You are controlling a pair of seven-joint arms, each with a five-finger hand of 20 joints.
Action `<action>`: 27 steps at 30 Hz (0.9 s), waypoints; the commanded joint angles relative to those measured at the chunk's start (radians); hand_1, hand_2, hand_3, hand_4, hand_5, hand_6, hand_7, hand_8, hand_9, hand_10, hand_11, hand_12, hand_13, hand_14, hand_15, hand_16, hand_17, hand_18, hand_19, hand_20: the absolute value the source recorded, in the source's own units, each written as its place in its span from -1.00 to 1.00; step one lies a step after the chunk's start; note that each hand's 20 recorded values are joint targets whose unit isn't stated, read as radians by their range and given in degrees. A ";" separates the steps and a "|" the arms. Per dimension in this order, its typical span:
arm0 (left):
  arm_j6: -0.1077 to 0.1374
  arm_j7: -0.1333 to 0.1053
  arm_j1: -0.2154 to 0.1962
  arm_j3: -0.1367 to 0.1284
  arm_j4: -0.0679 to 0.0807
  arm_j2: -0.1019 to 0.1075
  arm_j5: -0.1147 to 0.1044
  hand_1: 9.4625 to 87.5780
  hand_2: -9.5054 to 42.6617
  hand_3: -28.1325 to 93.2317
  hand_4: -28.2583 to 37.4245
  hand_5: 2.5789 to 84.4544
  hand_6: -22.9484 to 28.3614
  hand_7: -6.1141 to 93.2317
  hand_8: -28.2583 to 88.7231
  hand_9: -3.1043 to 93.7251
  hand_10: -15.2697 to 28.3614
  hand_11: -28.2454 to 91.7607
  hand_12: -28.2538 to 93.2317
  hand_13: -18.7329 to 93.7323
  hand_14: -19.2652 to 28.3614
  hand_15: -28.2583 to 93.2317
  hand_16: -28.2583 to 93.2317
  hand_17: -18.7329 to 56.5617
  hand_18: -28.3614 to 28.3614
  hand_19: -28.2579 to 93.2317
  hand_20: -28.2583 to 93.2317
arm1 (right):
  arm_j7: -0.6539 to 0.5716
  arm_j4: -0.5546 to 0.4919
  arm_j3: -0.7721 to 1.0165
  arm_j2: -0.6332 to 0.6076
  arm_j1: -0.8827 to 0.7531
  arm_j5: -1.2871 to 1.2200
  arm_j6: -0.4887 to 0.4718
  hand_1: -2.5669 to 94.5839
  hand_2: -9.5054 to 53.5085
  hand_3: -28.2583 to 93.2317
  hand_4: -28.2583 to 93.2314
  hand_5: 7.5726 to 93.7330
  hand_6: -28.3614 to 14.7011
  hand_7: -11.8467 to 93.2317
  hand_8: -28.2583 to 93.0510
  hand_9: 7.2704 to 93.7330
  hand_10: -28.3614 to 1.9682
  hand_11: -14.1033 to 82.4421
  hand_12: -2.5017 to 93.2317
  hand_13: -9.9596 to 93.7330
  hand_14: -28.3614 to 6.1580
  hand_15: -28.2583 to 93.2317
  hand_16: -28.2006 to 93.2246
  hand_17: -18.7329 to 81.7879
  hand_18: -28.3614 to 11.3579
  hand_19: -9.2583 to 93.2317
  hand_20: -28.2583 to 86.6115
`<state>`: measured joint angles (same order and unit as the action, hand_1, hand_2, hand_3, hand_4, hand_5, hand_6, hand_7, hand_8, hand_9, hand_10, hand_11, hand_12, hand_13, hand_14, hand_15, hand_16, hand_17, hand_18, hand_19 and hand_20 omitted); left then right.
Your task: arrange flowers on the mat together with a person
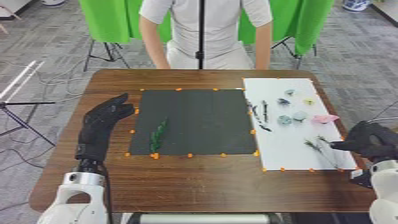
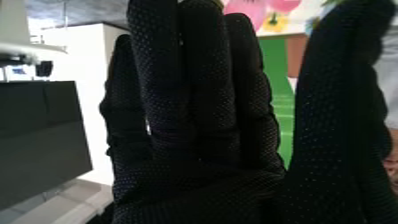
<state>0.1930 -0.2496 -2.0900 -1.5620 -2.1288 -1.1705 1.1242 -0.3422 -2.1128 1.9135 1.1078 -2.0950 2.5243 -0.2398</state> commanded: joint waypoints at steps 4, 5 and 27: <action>0.179 -0.100 0.009 0.121 0.003 0.217 -0.168 -0.50 -0.69 0.51 -0.71 0.11 0.11 -0.58 -0.61 0.05 0.34 -0.15 -0.28 -0.02 0.60 -0.07 -0.49 -0.48 0.59 -0.21 -0.19 | -0.013 0.062 -0.073 -0.014 0.049 0.038 -0.028 0.23 -1.00 -0.17 -1.00 0.56 0.35 -0.47 -0.67 0.74 0.17 -0.26 -0.45 0.67 0.09 0.00 0.05 -0.03 -0.43 0.13 0.32; 0.169 -0.091 0.005 0.112 0.002 0.202 -0.156 -0.50 -0.69 0.51 -0.71 0.11 0.11 -0.58 -0.61 0.05 0.34 -0.15 -0.28 -0.02 0.61 -0.07 -0.49 -0.48 0.59 -0.21 -0.19 | -0.016 0.069 -0.081 -0.013 0.053 0.047 -0.026 0.24 -1.00 -0.17 -1.00 0.56 0.36 -0.47 -0.67 0.75 0.18 -0.26 -0.45 0.67 0.09 0.00 0.06 -0.03 -0.43 0.13 0.32; 0.053 -0.013 -0.009 0.022 0.010 0.061 -0.052 -0.51 -0.69 0.51 -0.71 0.11 0.12 -0.59 -0.60 0.04 0.35 -0.15 -0.28 -0.02 0.60 -0.07 -0.49 -0.48 0.59 -0.21 -0.19 | -0.078 0.123 -0.171 0.001 0.084 0.054 0.124 0.23 -1.00 0.44 -1.00 0.83 0.50 -0.41 -0.36 1.00 0.41 -0.29 -0.25 0.75 0.18 0.20 0.08 0.04 -0.43 0.26 0.33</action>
<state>0.2441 -0.2778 -2.0865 -1.5391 -2.1274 -1.1038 1.0706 -0.4129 -1.9712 1.7518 1.0992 -2.0061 2.6110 -0.1662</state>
